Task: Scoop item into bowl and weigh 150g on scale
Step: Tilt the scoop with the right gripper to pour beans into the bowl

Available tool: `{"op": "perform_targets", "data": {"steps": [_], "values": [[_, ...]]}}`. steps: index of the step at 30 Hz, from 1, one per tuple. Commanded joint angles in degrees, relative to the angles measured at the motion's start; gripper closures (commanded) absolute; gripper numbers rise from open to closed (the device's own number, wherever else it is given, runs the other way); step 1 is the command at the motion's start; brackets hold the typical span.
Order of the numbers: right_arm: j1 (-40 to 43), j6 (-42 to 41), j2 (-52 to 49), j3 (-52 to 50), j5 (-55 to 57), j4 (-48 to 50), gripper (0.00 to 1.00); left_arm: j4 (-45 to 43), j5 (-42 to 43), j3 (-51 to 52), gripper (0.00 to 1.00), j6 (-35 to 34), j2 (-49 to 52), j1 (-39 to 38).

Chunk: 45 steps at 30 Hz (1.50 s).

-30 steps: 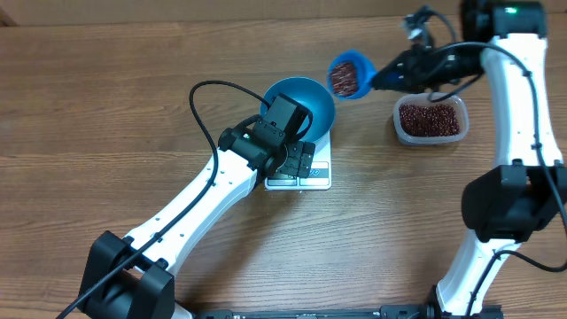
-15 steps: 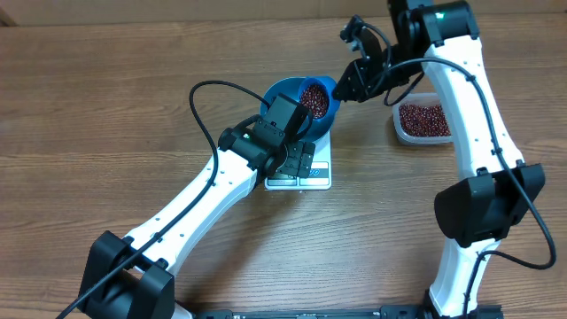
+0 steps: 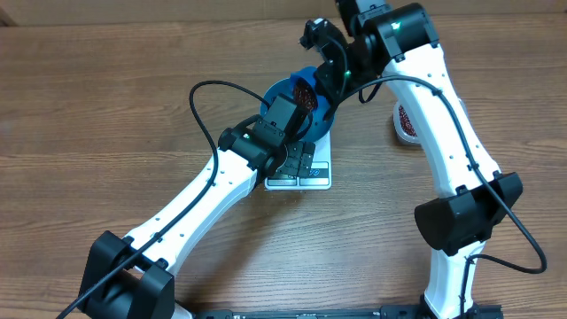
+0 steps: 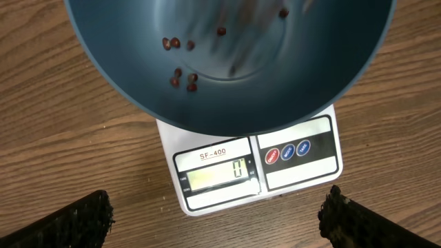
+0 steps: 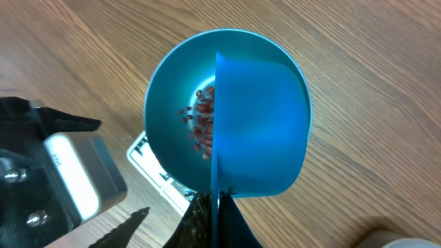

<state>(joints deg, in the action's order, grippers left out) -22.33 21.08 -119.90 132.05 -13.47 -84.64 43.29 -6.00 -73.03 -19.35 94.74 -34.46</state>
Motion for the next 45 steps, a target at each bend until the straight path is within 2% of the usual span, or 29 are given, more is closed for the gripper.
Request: {"op": "perform_targets", "data": {"steps": [1,10,23,36,45], "values": [[-0.9,0.7,1.3,1.9,5.1,0.4,0.96,0.0,0.0,-0.6,0.00,0.1,-0.3,0.0],[-1.4,2.7,1.3,1.9,5.0,0.4,0.96,-0.8,0.7,-0.6,0.01,-0.6,-0.3,0.0],[-2.4,5.4,1.7,1.9,6.1,1.5,0.96,3.3,3.3,-0.6,0.00,-0.6,-0.3,0.0],[-4.0,6.5,6.4,1.9,8.1,1.6,0.96,3.2,3.2,-0.6,0.00,-0.6,-0.3,0.0],[-8.9,5.3,6.9,1.9,18.9,0.2,0.96,3.2,3.2,-0.6,0.01,-0.6,-0.3,0.0]]}}
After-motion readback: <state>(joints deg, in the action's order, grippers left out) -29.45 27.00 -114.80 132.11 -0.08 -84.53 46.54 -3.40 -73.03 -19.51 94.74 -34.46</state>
